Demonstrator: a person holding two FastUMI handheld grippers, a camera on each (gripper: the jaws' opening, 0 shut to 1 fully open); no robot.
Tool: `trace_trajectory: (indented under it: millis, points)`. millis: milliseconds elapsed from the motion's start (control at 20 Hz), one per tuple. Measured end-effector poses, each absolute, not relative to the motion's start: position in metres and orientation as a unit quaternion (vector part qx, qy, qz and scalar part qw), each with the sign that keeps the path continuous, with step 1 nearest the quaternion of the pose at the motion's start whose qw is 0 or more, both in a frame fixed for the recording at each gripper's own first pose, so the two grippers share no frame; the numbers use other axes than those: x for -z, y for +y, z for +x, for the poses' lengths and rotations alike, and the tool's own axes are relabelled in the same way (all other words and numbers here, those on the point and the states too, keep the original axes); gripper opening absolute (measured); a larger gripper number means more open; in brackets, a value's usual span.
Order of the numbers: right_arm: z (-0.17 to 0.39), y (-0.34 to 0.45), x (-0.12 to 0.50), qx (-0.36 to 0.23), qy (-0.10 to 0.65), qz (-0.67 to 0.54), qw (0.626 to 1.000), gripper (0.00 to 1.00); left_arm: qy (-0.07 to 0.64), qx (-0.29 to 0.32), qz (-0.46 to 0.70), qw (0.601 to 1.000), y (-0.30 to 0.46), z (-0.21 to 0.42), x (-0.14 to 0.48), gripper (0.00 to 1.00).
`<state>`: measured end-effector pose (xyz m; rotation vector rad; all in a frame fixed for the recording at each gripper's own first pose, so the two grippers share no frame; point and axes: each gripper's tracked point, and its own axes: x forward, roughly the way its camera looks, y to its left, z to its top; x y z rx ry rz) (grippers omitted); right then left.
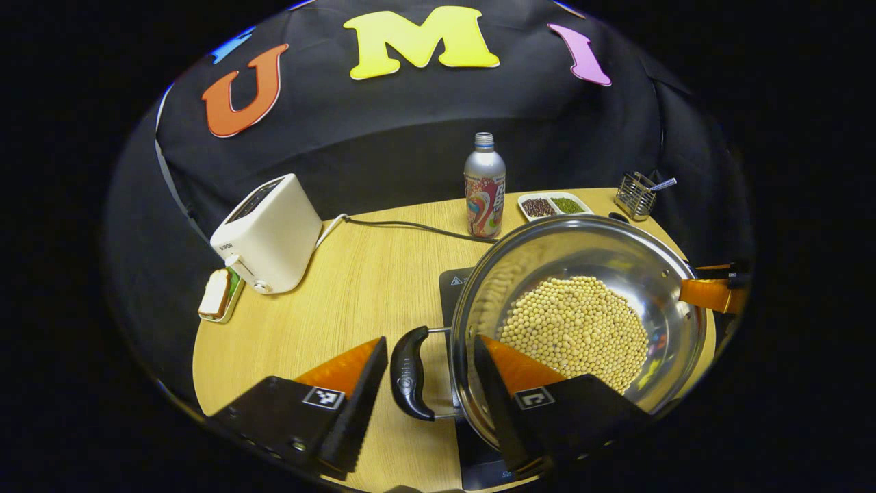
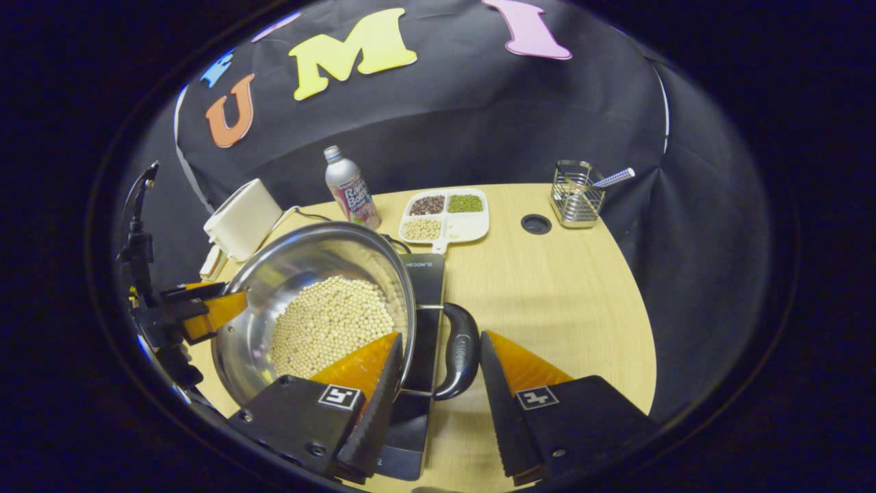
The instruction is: First push the handle of the pot to place it horizontally, then grasp the pot with both hands and set it on the induction cooktop.
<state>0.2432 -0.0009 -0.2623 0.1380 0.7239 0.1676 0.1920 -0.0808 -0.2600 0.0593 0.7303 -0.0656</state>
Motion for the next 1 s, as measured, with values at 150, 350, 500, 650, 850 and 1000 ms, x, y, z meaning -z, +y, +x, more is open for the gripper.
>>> trace_trajectory:
  millis: [150,350,500,650,850,1000]
  points:
    - [0.237,-0.012,0.257,-0.055,0.323,0.039,0.944,0.84,0.328,0.019,0.025,0.944,-0.074,0.184,0.246,1.00]
    - [0.221,-0.002,0.245,-0.059,0.304,0.033,0.950,0.96,0.316,0.020,0.018,0.948,-0.072,0.173,0.236,0.97]
    - [0.212,0.006,0.236,-0.062,0.295,0.029,0.953,0.96,0.311,0.022,0.018,0.950,-0.071,0.165,0.228,0.97]
    - [0.202,0.010,0.218,-0.061,0.278,0.021,0.958,0.96,0.300,0.030,0.019,0.953,-0.071,0.156,0.215,0.97]
    - [0.186,0.017,0.197,-0.054,0.254,0.008,0.966,0.95,0.285,0.036,0.021,0.958,-0.066,0.140,0.196,0.97]
    - [0.170,0.025,0.178,-0.052,0.236,-0.002,0.970,0.96,0.268,0.042,0.021,0.962,-0.060,0.125,0.178,0.97]
